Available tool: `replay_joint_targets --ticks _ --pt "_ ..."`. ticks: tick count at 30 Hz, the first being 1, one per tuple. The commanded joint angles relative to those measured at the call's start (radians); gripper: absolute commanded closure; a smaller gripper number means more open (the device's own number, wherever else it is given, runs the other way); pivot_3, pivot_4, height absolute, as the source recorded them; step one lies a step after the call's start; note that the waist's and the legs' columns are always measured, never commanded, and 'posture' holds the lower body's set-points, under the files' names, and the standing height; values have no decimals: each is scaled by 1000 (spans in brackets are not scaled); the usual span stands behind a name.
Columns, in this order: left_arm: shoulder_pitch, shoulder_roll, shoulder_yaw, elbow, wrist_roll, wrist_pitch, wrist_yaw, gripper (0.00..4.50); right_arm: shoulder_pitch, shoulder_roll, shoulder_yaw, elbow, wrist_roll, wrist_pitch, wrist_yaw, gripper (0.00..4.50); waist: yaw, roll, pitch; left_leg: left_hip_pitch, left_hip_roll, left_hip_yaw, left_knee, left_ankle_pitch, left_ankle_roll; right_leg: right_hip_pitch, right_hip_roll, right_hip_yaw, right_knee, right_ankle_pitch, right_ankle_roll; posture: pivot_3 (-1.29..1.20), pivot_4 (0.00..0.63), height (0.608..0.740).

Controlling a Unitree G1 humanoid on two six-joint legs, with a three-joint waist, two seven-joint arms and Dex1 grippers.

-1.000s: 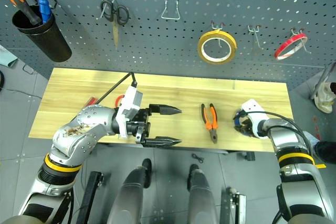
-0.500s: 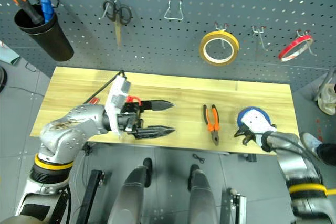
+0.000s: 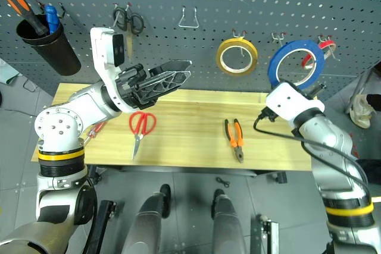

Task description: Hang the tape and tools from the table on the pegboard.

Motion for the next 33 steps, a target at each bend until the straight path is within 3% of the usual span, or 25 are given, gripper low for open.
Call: replay_joint_targets --ticks 1,4,6,9,15,18,21,28,33 --pt "-23 5 -9 -13 8 -17 -29 0 -54 5 1 71 23 -52 8 4056 1 0 0 -1 0 0 0 0 0 0 0 0 0 0 0 39 300 740" --pt "-19 -2 6 -20 3 -25 -26 0 -88 21 17 138 50 -68 34 4056 2 0 -1 -2 0 -1 1 0 0 0 0 -1 0 0 0 66 308 740" --pt "-20 -13 21 -19 -6 -33 -16 0 -99 31 20 154 60 -74 40 3031 4 0 -1 -3 0 -2 1 0 0 -1 0 -2 0 0 0 66 308 740" --pt "-11 -8 19 -29 -1 -34 -22 0 -83 42 19 137 59 -70 39 2078 3 0 -1 -3 0 -2 2 0 0 0 0 -2 1 0 0 75 312 740" --pt "104 61 -30 -88 66 -46 -71 0 120 123 -18 -29 99 95 28 13 4 0 -4 -2 0 -3 1 0 0 0 0 -3 2 2 -3 76 330 740" --pt "251 166 -119 -155 188 -108 -184 0 223 237 27 -138 209 323 77 13 -2 1 -6 -2 0 -3 0 0 0 0 0 -2 2 3 -5 78 341 740" --pt "356 254 -148 -202 246 -148 -262 0 202 321 31 -203 271 546 70 13 -8 1 -6 -1 2 -3 0 1 -1 -2 1 -2 3 2 -4 84 348 740" --pt "490 361 -72 -265 214 -123 -287 0 66 358 37 -184 316 879 33 13 6 1 -6 -1 4 -2 -2 -2 -7 -3 2 -3 1 5 -17 116 371 740" --pt "561 380 -34 -312 198 -123 -269 0 14 356 59 -121 306 960 -8 13 27 1 -6 -3 4 -1 -2 -1 -7 -4 1 -3 -1 5 -16 134 376 740"
